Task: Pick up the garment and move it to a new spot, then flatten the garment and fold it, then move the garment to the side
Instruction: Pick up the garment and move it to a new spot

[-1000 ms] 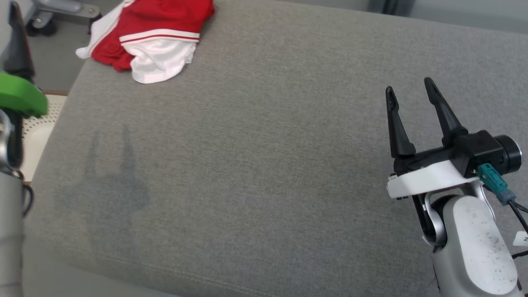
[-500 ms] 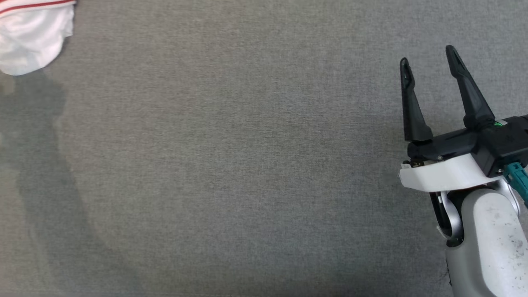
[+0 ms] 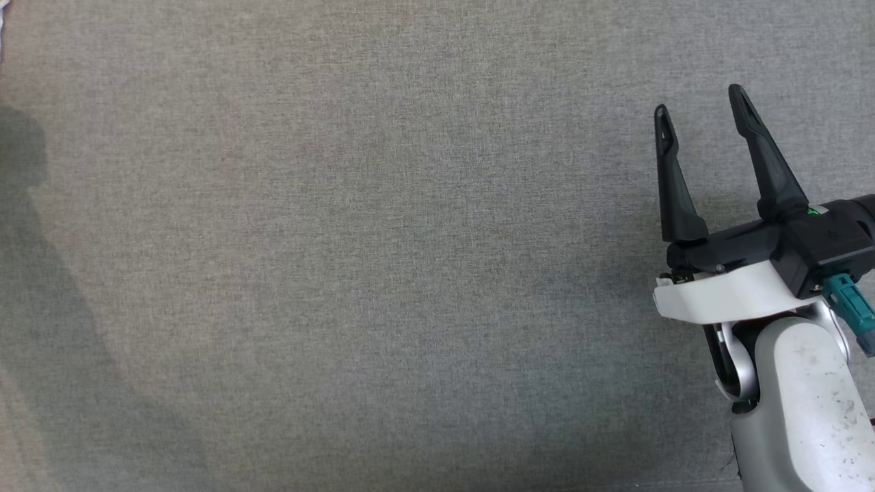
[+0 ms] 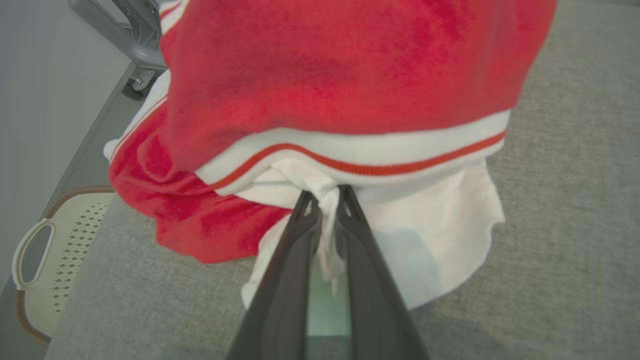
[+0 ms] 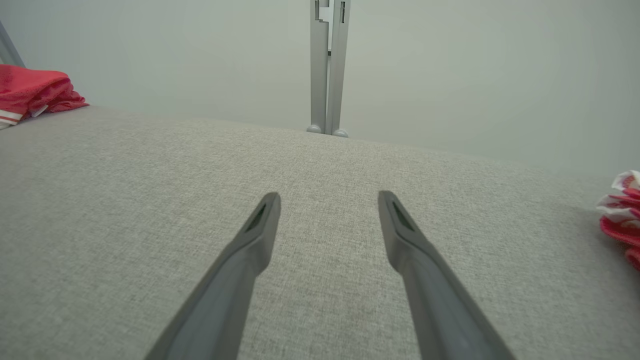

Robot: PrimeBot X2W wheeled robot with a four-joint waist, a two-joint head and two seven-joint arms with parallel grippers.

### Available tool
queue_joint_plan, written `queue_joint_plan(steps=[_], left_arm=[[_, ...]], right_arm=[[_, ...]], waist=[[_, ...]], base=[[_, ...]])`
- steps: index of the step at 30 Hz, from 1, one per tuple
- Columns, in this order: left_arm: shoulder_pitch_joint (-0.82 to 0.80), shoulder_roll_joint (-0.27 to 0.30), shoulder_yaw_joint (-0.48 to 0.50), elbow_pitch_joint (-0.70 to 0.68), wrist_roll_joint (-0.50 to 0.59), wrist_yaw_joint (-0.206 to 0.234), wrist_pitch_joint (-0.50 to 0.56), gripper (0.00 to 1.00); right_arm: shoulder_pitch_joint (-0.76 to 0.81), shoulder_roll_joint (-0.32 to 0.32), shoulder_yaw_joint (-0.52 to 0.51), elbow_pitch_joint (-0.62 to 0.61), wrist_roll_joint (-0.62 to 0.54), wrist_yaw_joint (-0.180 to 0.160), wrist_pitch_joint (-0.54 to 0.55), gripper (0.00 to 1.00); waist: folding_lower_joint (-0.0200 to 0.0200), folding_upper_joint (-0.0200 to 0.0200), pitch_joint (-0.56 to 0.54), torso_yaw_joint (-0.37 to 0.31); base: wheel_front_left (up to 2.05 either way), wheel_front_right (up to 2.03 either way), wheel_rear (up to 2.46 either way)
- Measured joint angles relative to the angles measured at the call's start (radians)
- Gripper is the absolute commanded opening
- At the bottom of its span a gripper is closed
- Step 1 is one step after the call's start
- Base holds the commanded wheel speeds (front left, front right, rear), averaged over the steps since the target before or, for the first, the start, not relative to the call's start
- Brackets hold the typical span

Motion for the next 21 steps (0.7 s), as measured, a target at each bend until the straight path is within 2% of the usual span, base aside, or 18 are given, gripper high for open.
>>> queue_joint_plan(steps=[14, 21], left_arm=[[-0.032, 0.02, -0.111, -0.054, 0.05, -0.027, -0.101, 0.0], [-0.047, -0.042, -0.249, -0.157, 0.029, -0.034, -0.102, 0.0]], right_arm=[[0.042, 0.002, -0.003, 0.138, 0.07, 0.0, -0.06, 1.0], [0.115, 0.002, -0.04, 0.211, 0.123, 0.0, -0.086, 1.0]], waist=[[0.0, 0.0, -0.2, 0.002], [-0.0001, 0.0, -0.346, -0.01]], base=[[0.0, 0.0, 0.0], [0.0, 0.0, 0.0]])
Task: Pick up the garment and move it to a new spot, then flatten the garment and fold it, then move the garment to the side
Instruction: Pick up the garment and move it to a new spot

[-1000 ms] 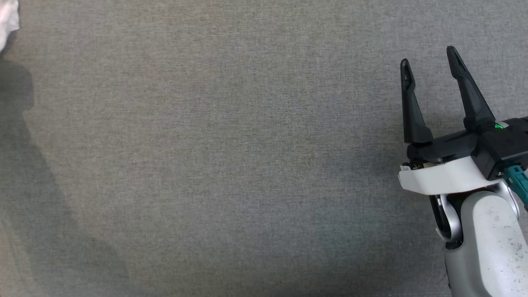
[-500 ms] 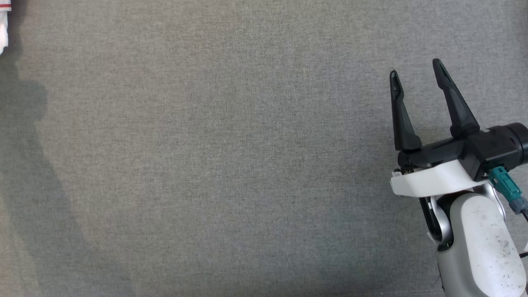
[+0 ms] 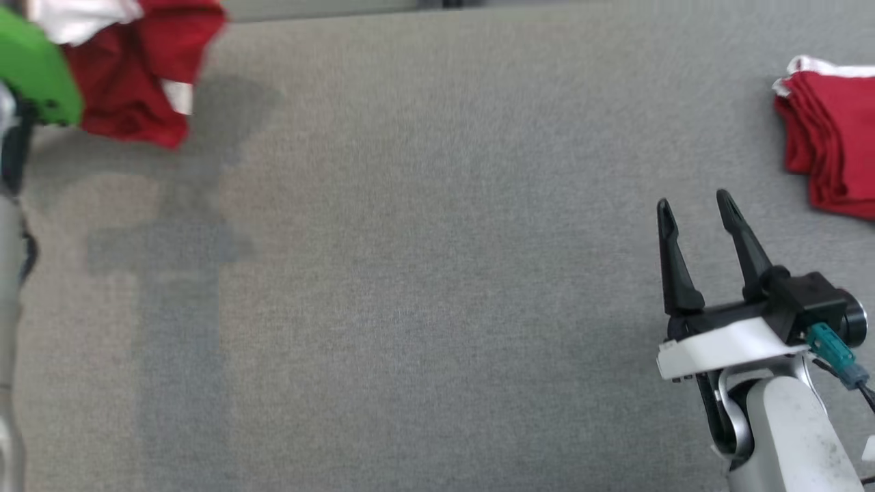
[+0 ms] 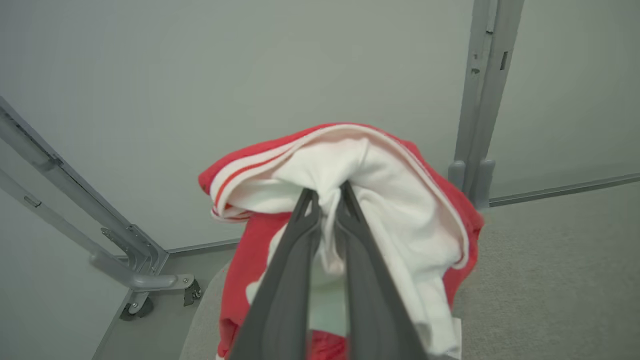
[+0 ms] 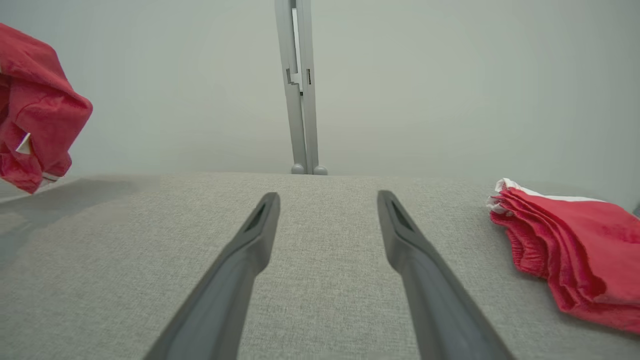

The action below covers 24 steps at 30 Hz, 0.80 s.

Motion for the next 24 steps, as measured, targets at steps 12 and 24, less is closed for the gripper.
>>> queue_joint_plan(steps=[12, 24], left_arm=[[0.081, -0.179, -0.229, -0.291, -0.218, -0.001, 0.006, 0.0], [0.455, -0.346, -0.308, -0.113, -0.285, 0.049, -0.173, 0.0]], right_arm=[[0.098, 0.0, -0.047, 0.038, 0.055, 0.0, -0.023, 1.0], [0.064, 0.0, -0.019, 0.052, 0.086, 0.0, -0.033, 1.0]], waist=[[0.0, 0.0, -0.197, -0.055], [-0.0001, 0.0, -0.137, -0.122]], base=[[0.0, 0.0, 0.0], [0.0, 0.0, 0.0]])
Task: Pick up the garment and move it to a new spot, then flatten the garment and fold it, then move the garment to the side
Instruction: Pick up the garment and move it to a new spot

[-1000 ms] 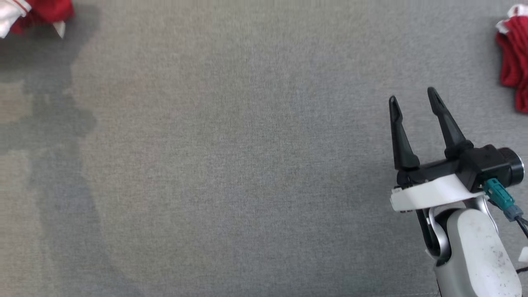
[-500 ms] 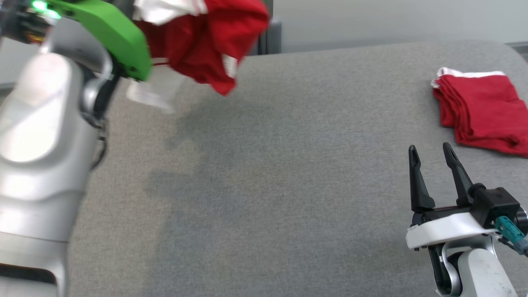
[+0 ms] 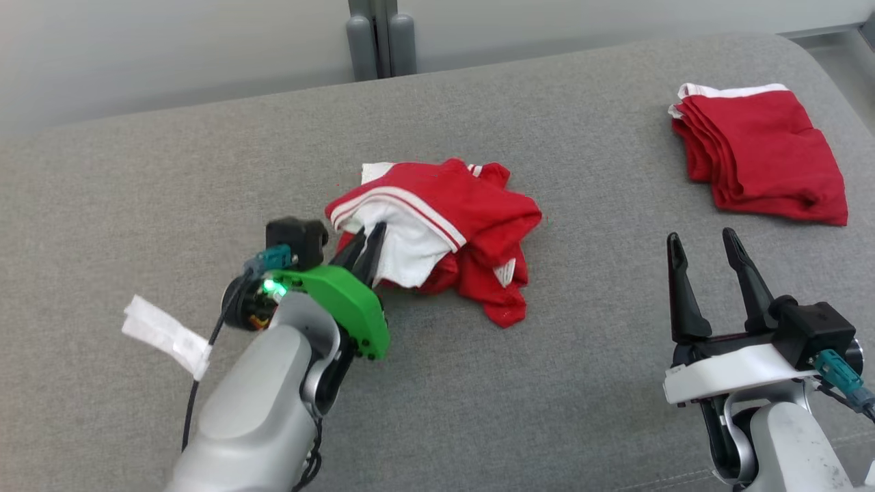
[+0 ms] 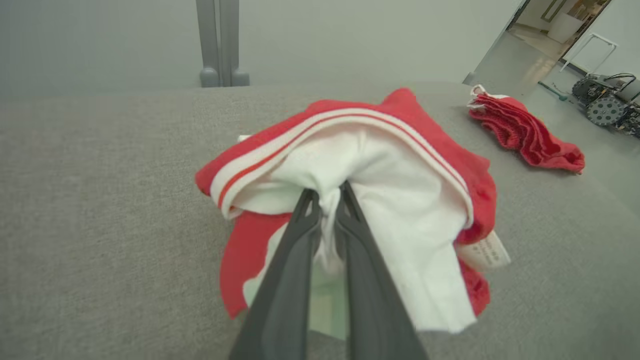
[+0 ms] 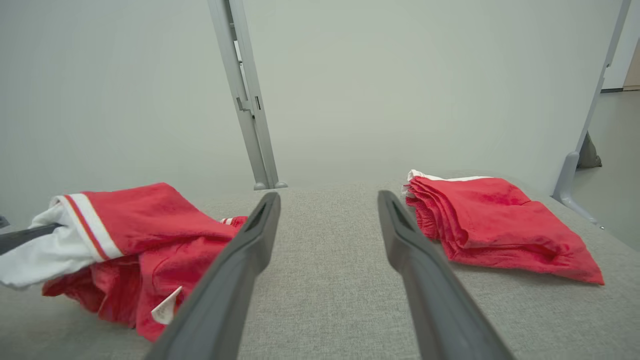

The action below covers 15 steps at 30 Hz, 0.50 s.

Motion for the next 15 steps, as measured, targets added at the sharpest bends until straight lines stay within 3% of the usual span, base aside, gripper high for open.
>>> queue_joint_plan(steps=[7, 8, 9, 10, 15], left_arm=[[0.04, -0.008, -0.007, 0.124, 0.0, -0.006, -0.109, 0.02], [0.043, -0.01, -0.009, 0.131, -0.002, -0.009, -0.125, 0.31], [0.046, -0.012, -0.011, 0.135, -0.005, -0.01, -0.138, 0.5], [0.049, -0.013, -0.013, 0.137, -0.006, -0.011, -0.149, 1.0], [0.073, -0.02, -0.017, 0.117, 0.008, -0.003, -0.195, 1.0]], right_arm=[[-0.011, 0.0, -0.01, 0.009, -0.002, 0.0, -0.003, 1.0], [-0.011, -0.001, -0.009, 0.012, -0.002, 0.0, -0.003, 1.0], [-0.011, 0.0, -0.007, 0.013, -0.002, 0.0, -0.003, 1.0], [-0.011, 0.0, -0.004, 0.014, -0.002, 0.0, -0.003, 1.0], [-0.009, 0.0, -0.002, 0.021, -0.002, 0.0, -0.003, 1.0]], waist=[[0.0, 0.0, 0.049, -0.02], [0.0, 0.0, 0.049, -0.019], [0.0, 0.0, 0.048, -0.017], [0.0, 0.0, 0.046, -0.015], [0.0, 0.0, 0.019, 0.005]], base=[[0.0, 0.0, 0.0], [0.0, 0.0, 0.0], [0.0, 0.0, 0.0], [0.0, 0.0, 0.0], [0.0, 0.0, 0.0]])
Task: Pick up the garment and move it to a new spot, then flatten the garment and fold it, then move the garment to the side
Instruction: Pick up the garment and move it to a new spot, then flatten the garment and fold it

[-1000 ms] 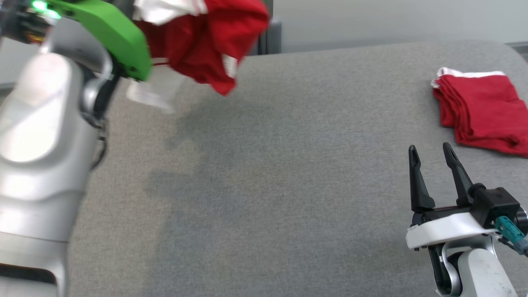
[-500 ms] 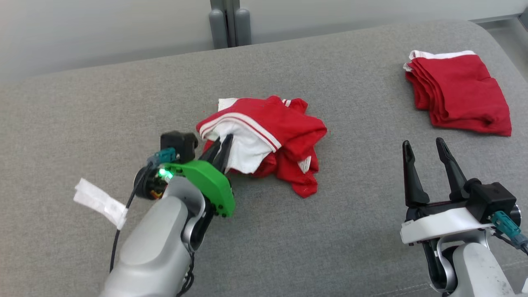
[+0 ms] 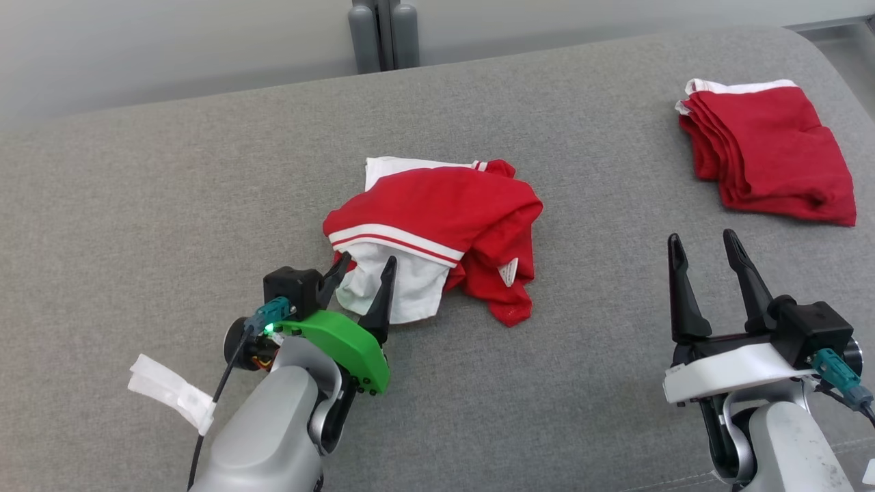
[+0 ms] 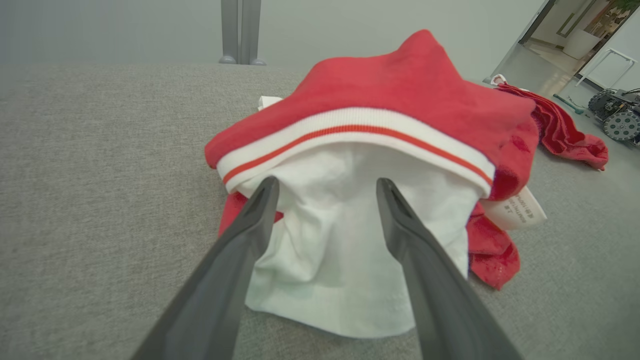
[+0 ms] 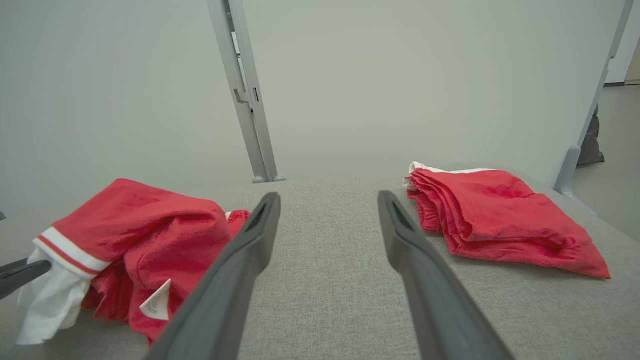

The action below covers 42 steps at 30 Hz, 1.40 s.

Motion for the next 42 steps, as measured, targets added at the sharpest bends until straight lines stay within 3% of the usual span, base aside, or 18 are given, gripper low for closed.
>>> queue_joint_plan(steps=[8, 21, 30, 42], left_arm=[[0.066, 0.033, 0.04, -0.119, 0.082, 0.053, -0.014, 1.0], [0.317, 0.045, 0.184, -0.307, 0.153, 0.122, -0.014, 1.0], [0.421, 0.024, 0.255, -0.368, 0.191, 0.13, -0.014, 1.0], [0.434, 0.005, 0.287, -0.367, 0.217, 0.118, -0.014, 1.0]], right_arm=[[0.024, 0.0, -0.002, 0.019, -0.001, 0.0, 0.0, 1.0], [0.093, 0.0, 0.021, 0.048, 0.007, 0.0, 0.0, 1.0], [0.124, 0.0, 0.039, 0.066, 0.027, 0.0, 0.0, 1.0], [0.126, 0.0, 0.06, 0.08, 0.034, 0.0, 0.0, 1.0]], waist=[[0.0, 0.0, -0.063, 0.032], [0.0, 0.0, -0.17, 0.098], [0.0, 0.0, -0.187, 0.132], [0.0, 0.0, -0.188, 0.127]], base=[[0.0, 0.0, 0.0], [0.0, 0.0, 0.0], [0.0, 0.0, 0.0], [0.0, 0.0, 0.0]])
